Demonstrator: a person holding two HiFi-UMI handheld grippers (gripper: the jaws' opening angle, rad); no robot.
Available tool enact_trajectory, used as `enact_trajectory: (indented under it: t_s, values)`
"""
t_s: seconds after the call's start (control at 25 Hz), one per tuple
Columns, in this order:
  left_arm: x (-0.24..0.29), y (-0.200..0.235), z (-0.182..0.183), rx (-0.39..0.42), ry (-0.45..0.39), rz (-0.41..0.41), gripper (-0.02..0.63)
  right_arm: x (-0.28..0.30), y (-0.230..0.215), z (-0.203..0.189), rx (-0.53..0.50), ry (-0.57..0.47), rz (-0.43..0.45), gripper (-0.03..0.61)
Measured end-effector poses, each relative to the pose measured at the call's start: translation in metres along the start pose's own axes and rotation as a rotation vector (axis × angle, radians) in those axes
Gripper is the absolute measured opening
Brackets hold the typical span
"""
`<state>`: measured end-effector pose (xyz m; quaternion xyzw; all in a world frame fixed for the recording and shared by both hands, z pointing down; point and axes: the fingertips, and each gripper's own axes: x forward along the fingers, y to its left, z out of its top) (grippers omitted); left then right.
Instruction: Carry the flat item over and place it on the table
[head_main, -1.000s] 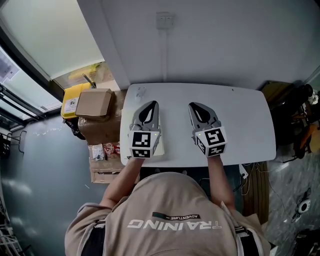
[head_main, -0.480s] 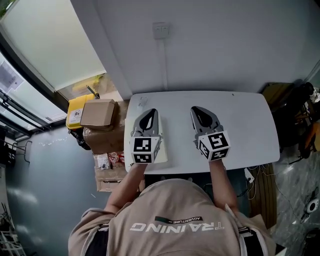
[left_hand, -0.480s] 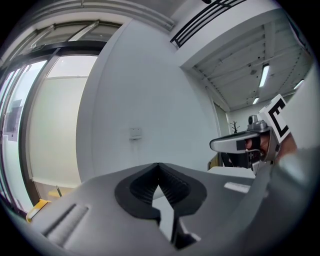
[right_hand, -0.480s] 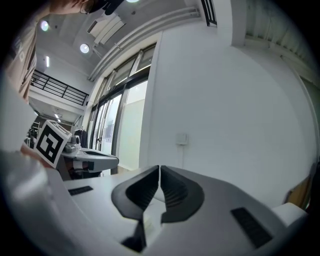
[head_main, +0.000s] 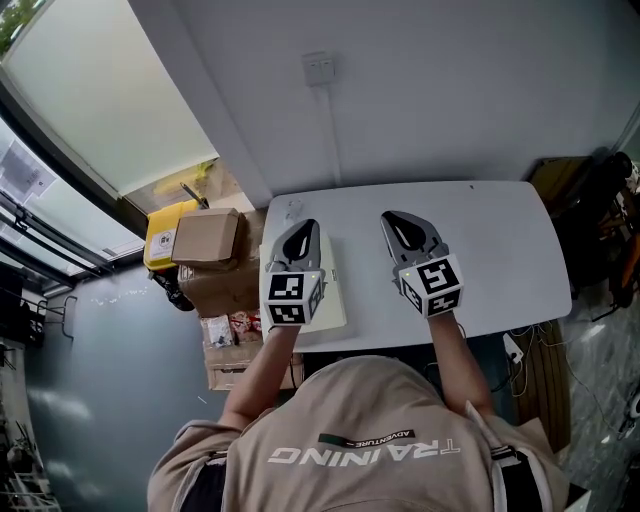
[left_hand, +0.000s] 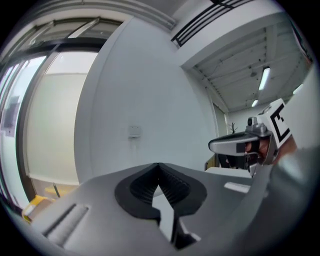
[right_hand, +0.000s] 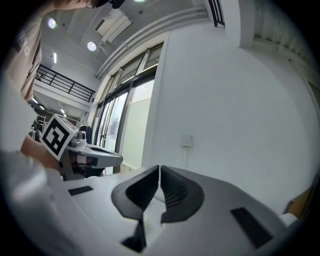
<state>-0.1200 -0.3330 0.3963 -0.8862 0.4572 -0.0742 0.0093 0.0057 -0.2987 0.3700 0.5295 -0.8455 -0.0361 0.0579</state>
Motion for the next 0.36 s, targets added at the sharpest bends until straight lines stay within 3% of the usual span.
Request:
enact_trajectory:
  t_s: [0.36]
  values:
    - [0.009, -0.014, -0.009, -0.001, 0.017, -0.003, 0.006, -0.003, 0.001, -0.004, -0.114, 0.035, 0.033, 0.014]
